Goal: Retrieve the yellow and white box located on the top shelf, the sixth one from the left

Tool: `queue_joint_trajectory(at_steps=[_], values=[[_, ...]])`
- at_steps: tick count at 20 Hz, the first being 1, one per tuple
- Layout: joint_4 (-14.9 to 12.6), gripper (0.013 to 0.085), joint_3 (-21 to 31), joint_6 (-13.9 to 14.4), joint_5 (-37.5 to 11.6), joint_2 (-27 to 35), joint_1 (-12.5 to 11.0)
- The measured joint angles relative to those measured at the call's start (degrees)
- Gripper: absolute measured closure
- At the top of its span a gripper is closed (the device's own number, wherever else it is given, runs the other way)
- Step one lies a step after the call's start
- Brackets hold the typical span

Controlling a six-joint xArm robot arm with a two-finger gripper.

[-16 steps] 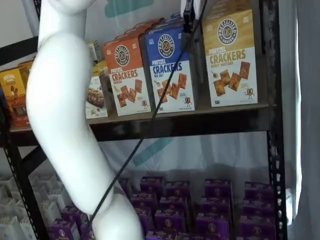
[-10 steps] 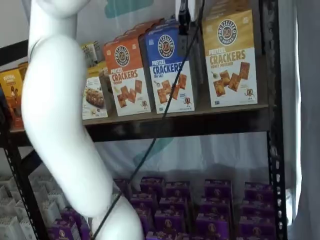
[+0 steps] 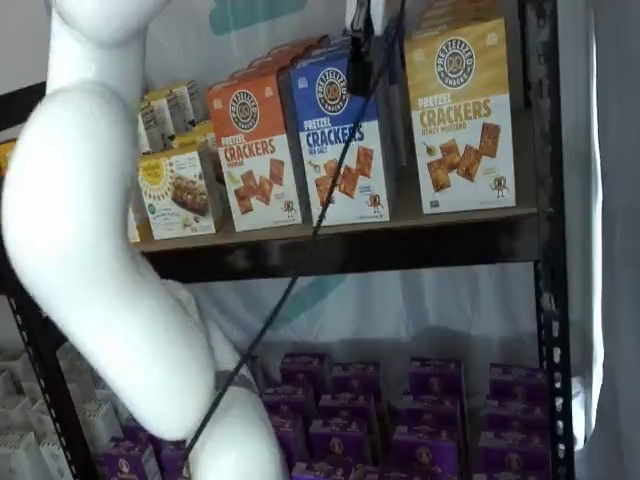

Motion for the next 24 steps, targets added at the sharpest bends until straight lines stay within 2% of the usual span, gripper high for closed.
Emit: queue_joint_trajectory(at_steps=[4, 9, 15, 24], values=[[4.41, 0.0130, 3.78, -0.68, -6.36, -2.34, -1.46], [8.55, 0.0130, 7.91, -1.97, -15.84, -4.25, -1.42], [4.90, 0.0130, 5.61, -3.02, -22.08, -1.05, 2.17], [0.56, 0.0130, 1.16, -2.01, -23.83, 4.11, 5.67]])
